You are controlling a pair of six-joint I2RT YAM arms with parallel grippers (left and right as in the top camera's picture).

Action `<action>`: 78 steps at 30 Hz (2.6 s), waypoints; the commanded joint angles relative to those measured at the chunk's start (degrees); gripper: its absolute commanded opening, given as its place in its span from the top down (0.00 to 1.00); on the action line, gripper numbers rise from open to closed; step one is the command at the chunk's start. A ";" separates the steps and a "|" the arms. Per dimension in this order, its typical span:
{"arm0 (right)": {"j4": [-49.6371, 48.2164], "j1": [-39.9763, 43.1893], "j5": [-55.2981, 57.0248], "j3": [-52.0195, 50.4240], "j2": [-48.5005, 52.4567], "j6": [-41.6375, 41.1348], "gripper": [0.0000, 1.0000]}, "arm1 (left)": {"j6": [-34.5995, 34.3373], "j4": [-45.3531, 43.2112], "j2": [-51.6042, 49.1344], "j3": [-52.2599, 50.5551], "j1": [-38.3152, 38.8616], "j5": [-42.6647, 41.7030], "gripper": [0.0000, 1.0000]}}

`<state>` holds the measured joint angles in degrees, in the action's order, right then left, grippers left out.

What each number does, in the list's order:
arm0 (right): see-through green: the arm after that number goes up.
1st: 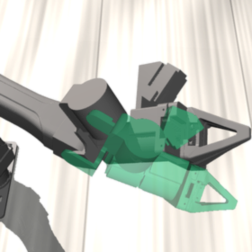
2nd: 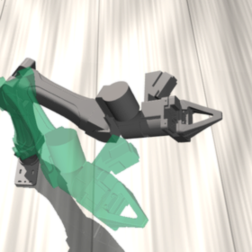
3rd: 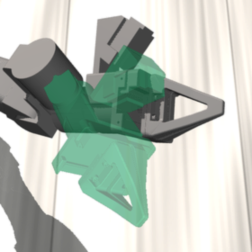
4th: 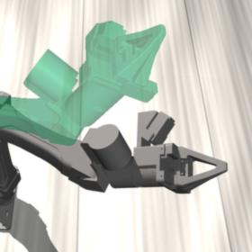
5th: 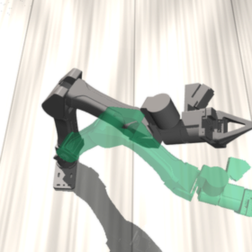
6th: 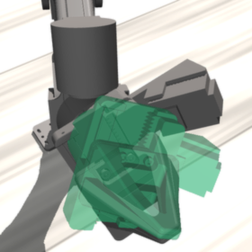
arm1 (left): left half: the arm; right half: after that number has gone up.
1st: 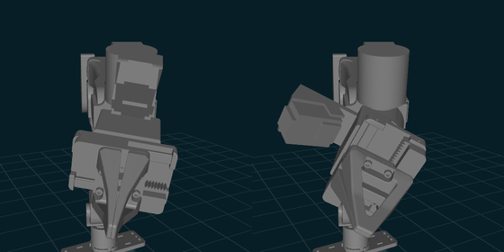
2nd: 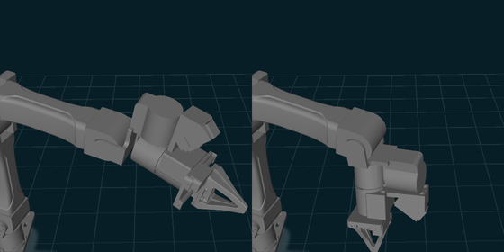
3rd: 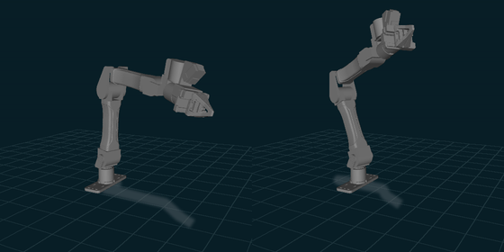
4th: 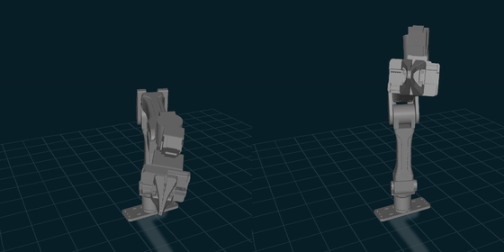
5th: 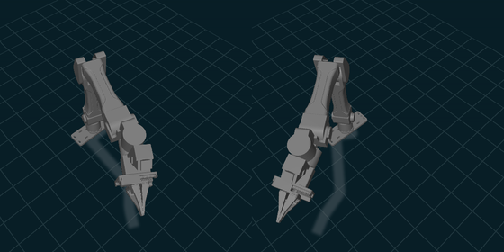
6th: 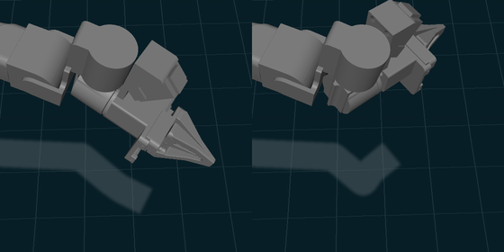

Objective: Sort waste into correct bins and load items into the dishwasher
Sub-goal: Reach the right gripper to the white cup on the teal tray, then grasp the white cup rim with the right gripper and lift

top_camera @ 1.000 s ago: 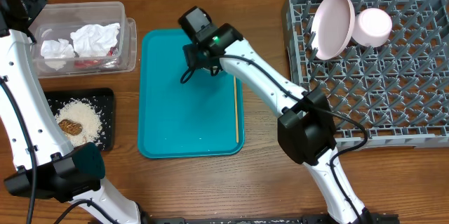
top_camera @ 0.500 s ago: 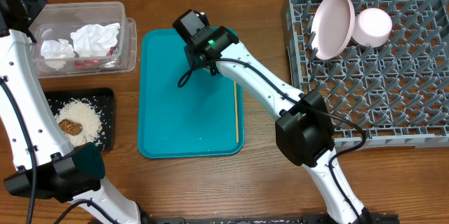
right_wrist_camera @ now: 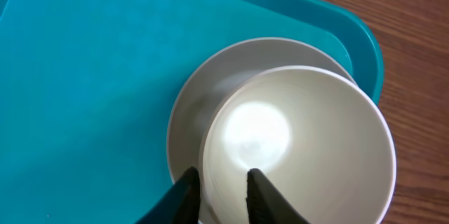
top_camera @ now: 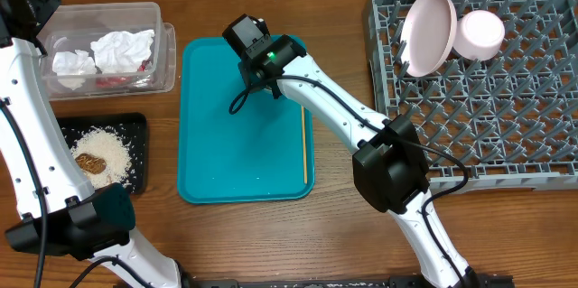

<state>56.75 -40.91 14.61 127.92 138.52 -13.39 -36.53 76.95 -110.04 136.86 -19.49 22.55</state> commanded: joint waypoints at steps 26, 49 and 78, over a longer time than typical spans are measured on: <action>29.66 13.64 3.23 36.39 -8.55 -5.16 0.96 | -0.96 -0.07 -0.42 0.02 0.55 0.28 0.00; 40.22 84.26 -81.18 23.30 -14.91 14.05 0.96 | -0.96 -0.07 -0.42 0.02 0.55 0.28 0.00; -6.12 85.33 -82.29 -30.47 -14.91 -0.90 0.96 | -0.96 -0.07 -0.42 0.02 0.55 0.28 0.00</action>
<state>50.37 44.58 -74.54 97.43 125.49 -11.44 -36.53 76.95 -110.04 136.86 -19.49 22.55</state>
